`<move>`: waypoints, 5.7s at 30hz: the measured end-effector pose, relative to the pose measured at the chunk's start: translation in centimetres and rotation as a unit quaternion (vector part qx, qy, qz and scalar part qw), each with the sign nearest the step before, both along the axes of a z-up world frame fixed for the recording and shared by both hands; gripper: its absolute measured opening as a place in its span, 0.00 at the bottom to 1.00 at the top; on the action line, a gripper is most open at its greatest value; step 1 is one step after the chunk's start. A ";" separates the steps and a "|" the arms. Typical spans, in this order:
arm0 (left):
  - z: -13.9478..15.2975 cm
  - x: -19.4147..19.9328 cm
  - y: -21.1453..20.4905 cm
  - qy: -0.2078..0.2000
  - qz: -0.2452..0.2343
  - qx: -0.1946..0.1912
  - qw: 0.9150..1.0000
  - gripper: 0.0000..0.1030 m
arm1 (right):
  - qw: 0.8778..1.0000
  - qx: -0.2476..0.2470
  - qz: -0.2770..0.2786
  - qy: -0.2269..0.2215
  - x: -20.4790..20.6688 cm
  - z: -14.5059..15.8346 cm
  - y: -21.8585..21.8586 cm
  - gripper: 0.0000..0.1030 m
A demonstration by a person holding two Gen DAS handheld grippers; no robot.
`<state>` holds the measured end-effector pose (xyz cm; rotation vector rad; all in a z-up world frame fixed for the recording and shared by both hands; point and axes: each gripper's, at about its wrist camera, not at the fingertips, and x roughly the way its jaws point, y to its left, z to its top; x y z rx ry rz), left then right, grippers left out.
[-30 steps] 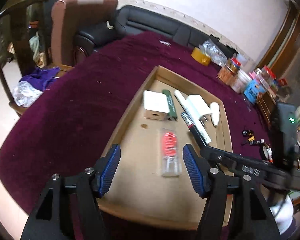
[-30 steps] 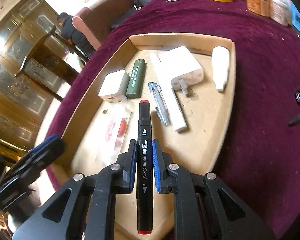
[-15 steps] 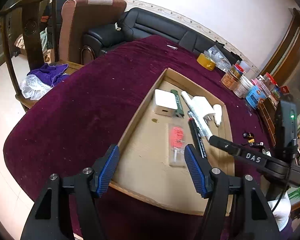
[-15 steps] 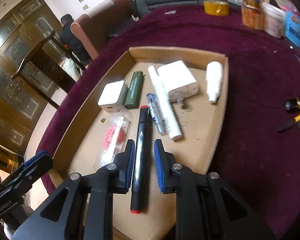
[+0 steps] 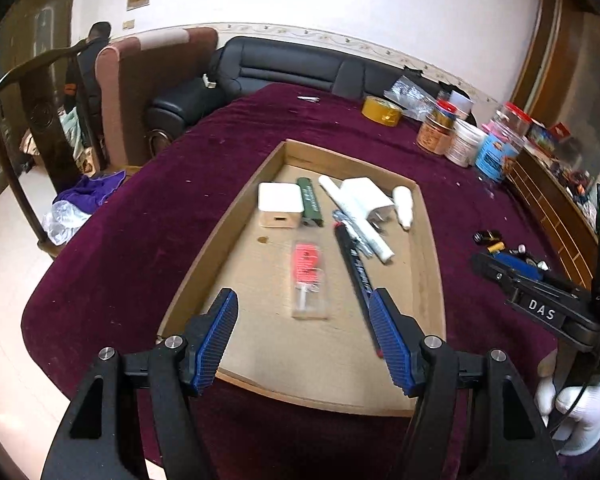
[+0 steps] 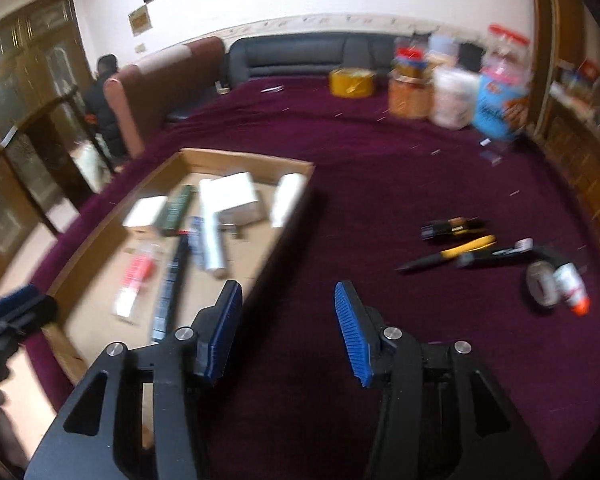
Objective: Organize rigid objects
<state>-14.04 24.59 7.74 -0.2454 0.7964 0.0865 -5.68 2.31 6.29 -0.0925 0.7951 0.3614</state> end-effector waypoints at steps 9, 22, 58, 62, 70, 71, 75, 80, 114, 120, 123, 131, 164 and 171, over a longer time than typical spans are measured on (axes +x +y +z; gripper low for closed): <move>0.6 -0.1 -3.4 0.008 -0.025 0.009 1.000 0.61 | 0.999 -0.005 -0.034 -0.008 0.1 -0.6 -3.8 0.50; 0.4 0.8 -7.9 0.029 -0.062 0.029 0.997 0.61 | 0.997 -0.022 -0.071 -0.012 1.2 -1.5 -7.8 0.50; -2.7 17.1 -27.0 0.076 -0.267 0.072 0.958 0.60 | 0.943 0.165 -0.289 -0.012 7.2 -2.8 -29.1 0.50; -2.9 19.6 -29.0 0.056 -0.301 0.102 0.947 0.60 | 0.941 0.174 -0.289 0.004 7.6 -3.2 -29.4 0.51; -5.4 22.1 -32.8 0.075 -0.350 0.154 0.921 0.88 | 0.941 0.172 -0.291 0.016 8.0 -3.8 -29.5 0.51; -5.8 22.2 -32.9 0.080 -0.349 0.157 0.920 0.90 | 0.941 0.171 -0.291 0.016 8.0 -3.8 -29.5 0.51; -5.2 21.4 -31.5 0.086 -0.343 0.110 0.929 0.50 | 0.942 0.170 -0.288 0.021 8.1 -4.0 -29.4 0.51; -4.7 18.7 -30.0 0.099 -0.351 0.092 0.926 0.36 | 0.941 0.172 -0.290 0.028 8.2 -4.3 -29.6 0.51; -5.3 14.1 -23.1 0.097 -0.266 0.041 0.958 0.23 | 0.943 0.179 -0.279 0.027 8.0 -4.3 -29.3 0.51; -5.9 13.6 -25.7 0.060 -0.270 0.113 0.954 0.36 | 0.943 0.181 -0.278 0.030 8.0 -4.4 -29.3 0.51; -6.0 13.6 -25.3 0.050 -0.262 0.101 0.959 0.37 | 0.943 0.181 -0.277 0.030 8.1 -4.4 -29.3 0.51; -4.1 10.9 -22.7 0.044 -0.236 0.018 0.971 0.14 | 0.948 0.166 -0.272 0.023 8.3 -4.5 -28.8 0.51; -0.5 0.8 -6.4 -0.055 -0.147 -0.140 0.978 0.14 | 0.985 0.009 -0.153 0.084 4.4 -5.4 -15.1 0.12; -1.6 0.6 -5.0 -0.046 -0.137 -0.157 0.977 0.14 | 0.986 -0.033 -0.143 0.075 5.5 -5.6 -13.6 0.13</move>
